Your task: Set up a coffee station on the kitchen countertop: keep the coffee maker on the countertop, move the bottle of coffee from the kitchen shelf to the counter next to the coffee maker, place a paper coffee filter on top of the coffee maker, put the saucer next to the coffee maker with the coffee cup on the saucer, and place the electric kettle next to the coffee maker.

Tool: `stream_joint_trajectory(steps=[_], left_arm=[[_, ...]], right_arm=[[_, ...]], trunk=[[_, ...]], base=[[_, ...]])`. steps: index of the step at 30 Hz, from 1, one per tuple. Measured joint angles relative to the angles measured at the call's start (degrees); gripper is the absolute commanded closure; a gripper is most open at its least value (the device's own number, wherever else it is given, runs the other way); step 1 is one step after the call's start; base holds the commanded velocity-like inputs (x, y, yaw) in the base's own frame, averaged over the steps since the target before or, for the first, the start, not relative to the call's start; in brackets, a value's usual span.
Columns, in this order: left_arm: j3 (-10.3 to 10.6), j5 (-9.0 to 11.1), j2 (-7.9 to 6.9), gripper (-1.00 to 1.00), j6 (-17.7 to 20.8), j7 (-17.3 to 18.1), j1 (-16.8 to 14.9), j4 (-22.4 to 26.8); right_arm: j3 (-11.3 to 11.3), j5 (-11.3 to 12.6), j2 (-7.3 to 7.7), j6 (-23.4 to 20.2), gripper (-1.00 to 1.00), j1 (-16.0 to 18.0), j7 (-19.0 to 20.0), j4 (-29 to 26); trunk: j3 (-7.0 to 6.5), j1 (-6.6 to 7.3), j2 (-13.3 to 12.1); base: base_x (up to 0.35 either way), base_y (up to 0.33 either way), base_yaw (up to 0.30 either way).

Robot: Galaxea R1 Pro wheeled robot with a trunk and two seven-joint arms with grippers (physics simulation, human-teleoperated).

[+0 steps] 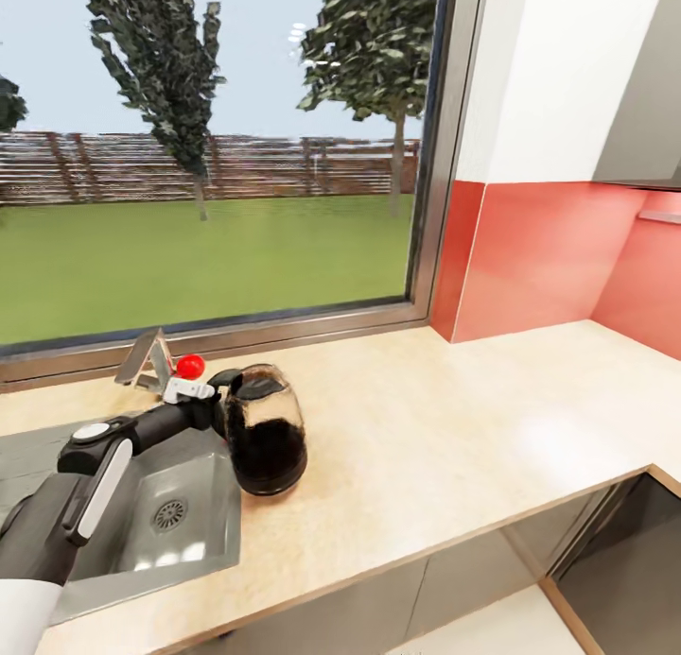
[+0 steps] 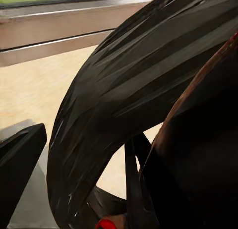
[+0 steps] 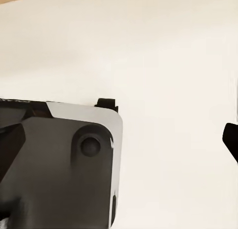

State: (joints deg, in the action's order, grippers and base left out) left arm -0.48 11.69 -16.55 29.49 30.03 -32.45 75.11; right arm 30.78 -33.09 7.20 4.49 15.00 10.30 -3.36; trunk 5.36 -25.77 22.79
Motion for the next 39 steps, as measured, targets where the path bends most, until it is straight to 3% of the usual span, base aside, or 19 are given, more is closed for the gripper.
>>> stream_joint_trajectory(steps=[20, 22, 23, 24, 39], left_arm=[[-0.01, -0.02, -0.06, 1.00, 0.18, -0.33, -0.69, 1.23], [-0.85, -0.14, -0.10, 1.00, 0.17, -0.37, -0.81, 1.23], [-3.39, 0.24, -0.22, 1.00, 0.49, -0.28, -0.77, 1.57], [-4.02, -0.49, -0.25, 1.00, 0.24, -0.32, -0.75, 1.72], [-4.33, -0.05, -0.17, 1.00, 0.54, -0.26, -0.47, 2.03]], right_arm=[[0.03, 0.01, 0.04, 0.00, -1.00, -0.01, -0.01, -0.02], [0.03, 0.01, 0.21, 0.00, -1.00, -0.01, 0.00, -0.08], [0.10, 0.04, 0.17, 0.01, -1.00, -0.01, 0.01, -0.22], [0.10, 0.04, 0.17, 0.01, -1.00, -0.01, 0.02, -0.24], [0.10, 0.04, -0.01, 0.00, -1.00, 0.00, -0.02, -0.08]], trunk=[[-0.59, 0.00, 0.02], [-0.62, 0.02, 0.01], [-0.61, 0.02, 0.00], [-0.61, 0.02, 0.02], [-1.07, 0.02, 0.01]], base=[[-0.255, -0.101, 0.219], [-0.016, 0.003, 0.009], [-0.001, 0.000, 0.001], [0.000, 0.000, 0.000], [0.000, 0.000, 0.235]])
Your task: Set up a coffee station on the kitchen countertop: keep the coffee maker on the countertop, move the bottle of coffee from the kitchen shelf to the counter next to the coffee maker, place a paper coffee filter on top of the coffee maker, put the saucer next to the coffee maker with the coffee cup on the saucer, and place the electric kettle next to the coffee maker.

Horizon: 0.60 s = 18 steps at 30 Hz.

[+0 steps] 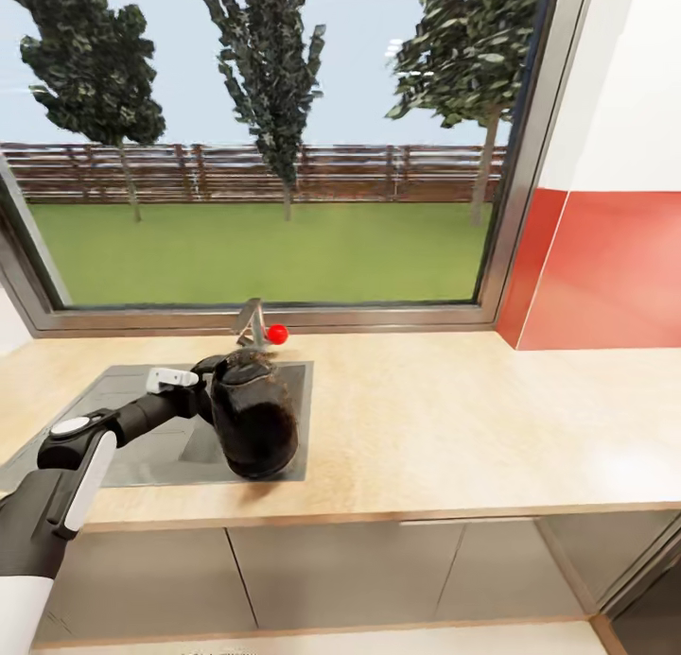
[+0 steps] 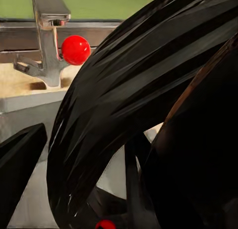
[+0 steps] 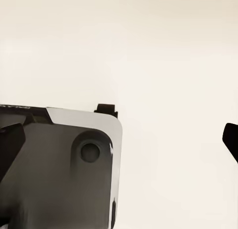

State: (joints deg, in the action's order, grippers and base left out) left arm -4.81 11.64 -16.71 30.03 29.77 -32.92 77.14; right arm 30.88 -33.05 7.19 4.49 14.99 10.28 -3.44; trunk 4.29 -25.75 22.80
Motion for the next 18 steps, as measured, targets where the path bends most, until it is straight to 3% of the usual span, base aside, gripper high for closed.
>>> stream_joint_trajectory(steps=[18], left_arm=[[0.09, -0.14, 0.00, 1.00, -0.01, 0.00, 0.21, -0.09]], right_arm=[[0.07, -0.01, -0.03, -0.15, -1.00, 0.00, 0.02, -0.16]], trunk=[[-0.70, 0.00, 0.00]], base=[[0.000, 0.000, 0.251]])
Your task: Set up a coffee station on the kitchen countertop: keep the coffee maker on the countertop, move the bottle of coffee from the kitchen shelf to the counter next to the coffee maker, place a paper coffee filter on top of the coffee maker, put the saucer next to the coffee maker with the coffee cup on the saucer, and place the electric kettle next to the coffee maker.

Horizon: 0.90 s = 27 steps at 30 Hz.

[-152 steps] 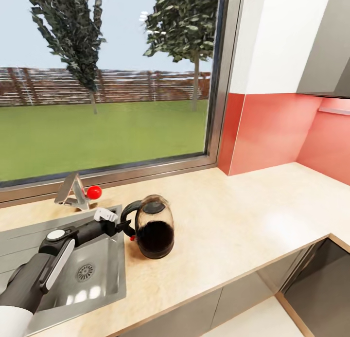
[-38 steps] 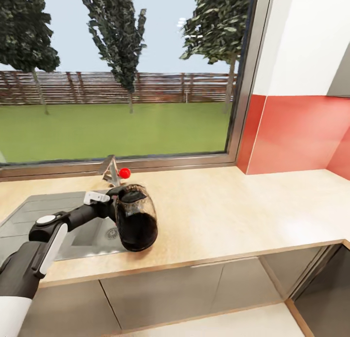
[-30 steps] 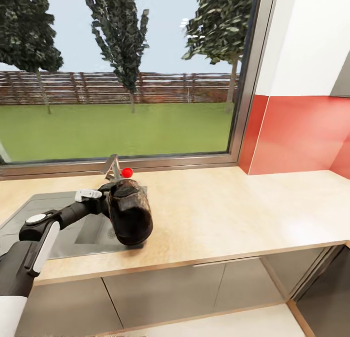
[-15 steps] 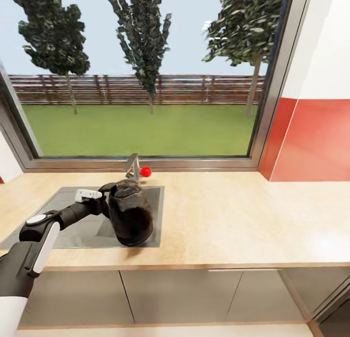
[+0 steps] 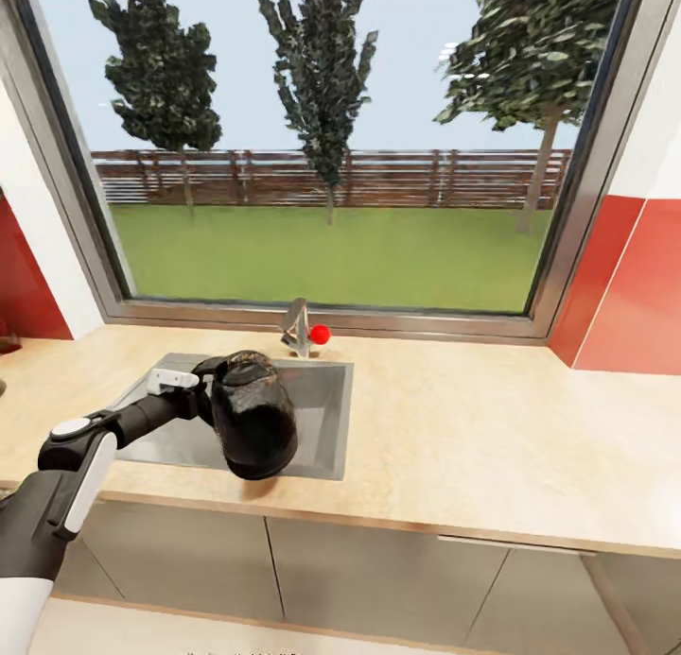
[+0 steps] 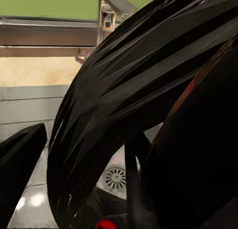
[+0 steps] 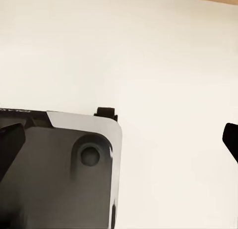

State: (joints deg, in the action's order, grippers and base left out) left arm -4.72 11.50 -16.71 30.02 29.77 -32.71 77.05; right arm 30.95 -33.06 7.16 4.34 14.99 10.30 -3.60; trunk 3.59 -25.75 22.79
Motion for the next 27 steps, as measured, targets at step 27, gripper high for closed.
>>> stream_joint_trajectory(steps=[27], left_arm=[[-8.04, -0.80, -0.60, 1.00, 1.67, -1.65, -1.83, 0.09]], right_arm=[[-0.15, -0.10, -0.06, -0.02, -1.00, 0.00, -0.02, -0.06]], trunk=[[-0.01, 0.00, 0.01]], base=[[0.000, 0.000, 0.284]])
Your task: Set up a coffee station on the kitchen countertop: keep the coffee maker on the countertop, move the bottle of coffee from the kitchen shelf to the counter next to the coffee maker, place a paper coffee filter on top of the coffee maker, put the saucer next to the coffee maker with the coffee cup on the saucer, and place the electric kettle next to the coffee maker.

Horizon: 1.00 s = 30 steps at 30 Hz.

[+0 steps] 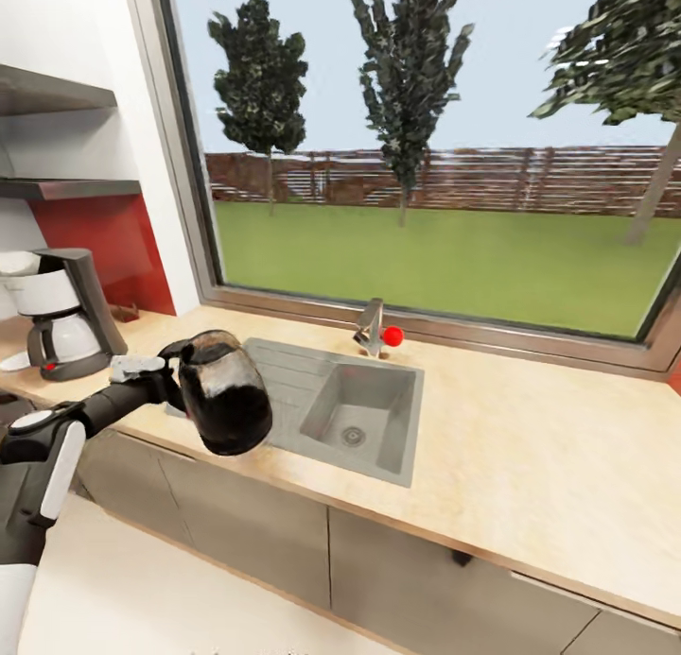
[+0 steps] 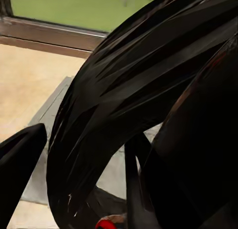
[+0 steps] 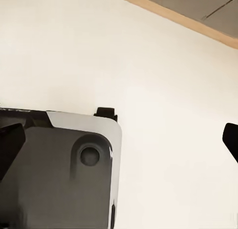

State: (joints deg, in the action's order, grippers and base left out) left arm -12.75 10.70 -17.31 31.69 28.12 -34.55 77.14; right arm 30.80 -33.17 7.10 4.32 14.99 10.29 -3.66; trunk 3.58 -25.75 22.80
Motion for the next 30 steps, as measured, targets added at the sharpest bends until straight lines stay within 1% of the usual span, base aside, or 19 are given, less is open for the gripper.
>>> stream_joint_trajectory(steps=[2, 4, 6, 7, 8, 9, 10, 11, 12, 13, 14, 15, 16, 19, 23, 26, 30], left_arm=[[-2.28, -0.03, -0.05, 1.00, 0.45, -1.82, -0.87, 0.00], [-3.89, -0.26, -0.09, 1.00, 0.58, -4.75, -1.25, -0.01], [-4.85, -0.67, -0.12, 1.00, 0.59, -10.29, -1.42, 0.01], [-5.06, -0.29, -0.11, 1.00, 0.66, -13.93, -1.48, 0.05], [-5.21, -0.67, -0.12, 1.00, 0.59, -18.47, -1.56, 0.43], [-5.08, -0.44, -0.10, 1.00, 0.58, -21.40, -1.55, 0.97], [-4.72, -0.04, 0.15, 1.00, 0.57, -25.99, -1.37, 1.70], [-4.51, -0.16, 0.25, 1.00, 0.52, -27.56, -1.10, 1.82], [-3.96, 0.34, 0.26, 1.00, 0.42, -28.46, -0.93, 1.89], [-3.26, -0.09, 0.19, 1.00, 0.37, -28.98, -0.82, 1.93], [-2.64, -4.68, 0.29, 1.00, 0.23, -29.36, -0.71, 1.94], [-2.60, -8.41, 0.43, 1.00, 0.16, -29.43, -0.67, 1.94], [-2.64, -9.73, 0.50, 1.00, 0.11, -29.49, -0.66, 1.96], [-2.72, -10.42, 0.61, 1.00, 0.09, -29.65, -0.71, 1.96], [-2.67, -10.46, 0.69, 1.00, 0.09, -29.67, -0.72, 1.97], [-2.70, -10.49, 0.72, 1.00, 0.17, -29.67, -0.72, 1.97], [-2.84, -10.42, 0.72, 1.00, 0.20, -29.70, -0.73, 1.98]], right_arm=[[0.00, 0.00, 0.00, 0.00, -1.00, 0.00, -0.03, 0.02], [0.00, 0.00, 0.00, 0.00, -1.00, 0.00, -0.04, 0.04], [0.00, 0.00, -0.03, 0.00, -1.00, 0.00, -0.06, 0.05], [0.00, 0.00, -0.05, 0.00, -1.00, 0.00, -0.05, 0.05], [-0.02, -0.02, -0.07, 0.00, -1.00, 0.00, -0.02, 0.05], [-0.05, -0.05, -0.08, 0.00, -1.00, 0.00, 0.00, 0.05], [-0.06, -0.05, -0.08, 0.00, -1.00, 0.00, 0.02, 0.05], [-0.04, 0.03, -0.08, 0.00, -1.00, -0.01, 0.03, 0.04], [-0.02, 0.07, -0.10, 0.05, -1.00, -0.01, 0.07, 0.06], [-0.06, 0.08, -0.22, 0.07, -1.00, -0.01, 0.18, 0.09], [-0.14, 0.00, -1.47, 0.09, -1.00, -0.01, 0.28, 0.09], [-0.10, -0.02, -2.45, 0.10, -1.00, -0.01, 0.35, 0.07], [-0.02, 0.10, -2.93, 0.15, -1.00, -0.01, 0.39, 0.05], [0.07, 0.23, -3.13, 0.10, -1.00, -0.01, 0.41, 0.04], [0.15, 0.27, -3.16, 0.09, -1.00, -0.01, 0.42, 0.04], [0.17, 0.27, -3.16, 0.09, -1.00, -0.01, 0.39, 0.05], [0.23, 0.27, -3.13, 0.10, -1.00, -0.01, 0.31, -0.05]], trunk=[[0.01, 0.00, 0.00], [0.01, 0.00, 0.00], [0.02, 0.00, 0.00], [0.01, 0.00, -0.01], [0.01, 0.00, -0.01], [0.01, 0.00, -0.01], [0.01, 0.00, 0.00], [0.02, 0.00, -0.02], [0.01, 0.00, -0.01], [0.01, 0.00, -0.01], [0.02, 0.00, -0.01], [0.02, 0.00, -0.02], [0.01, 0.00, -0.01], [0.01, 0.00, -0.01], [0.01, 0.01, -0.01], [-0.05, 0.02, -0.01], [-0.07, 0.02, 0.00]], base=[[0.000, 0.000, 0.285], [0.000, 0.000, 0.285], [0.000, 0.000, 0.284], [0.000, 0.000, 0.258], [0.000, 0.000, 0.209], [0.000, 0.000, 0.063], [0.000, 0.000, 0.032], [0.000, 0.000, 0.017], [0.000, 0.000, 0.008], [0.000, 0.000, 0.003], [0.000, 0.000, 0.001], [0.000, 0.000, 0.000], [0.000, 0.000, 0.000], [0.000, 0.000, 0.000], [0.049, 0.000, 0.000], [0.296, 0.075, 0.000], [0.272, 0.200, 0.000]])
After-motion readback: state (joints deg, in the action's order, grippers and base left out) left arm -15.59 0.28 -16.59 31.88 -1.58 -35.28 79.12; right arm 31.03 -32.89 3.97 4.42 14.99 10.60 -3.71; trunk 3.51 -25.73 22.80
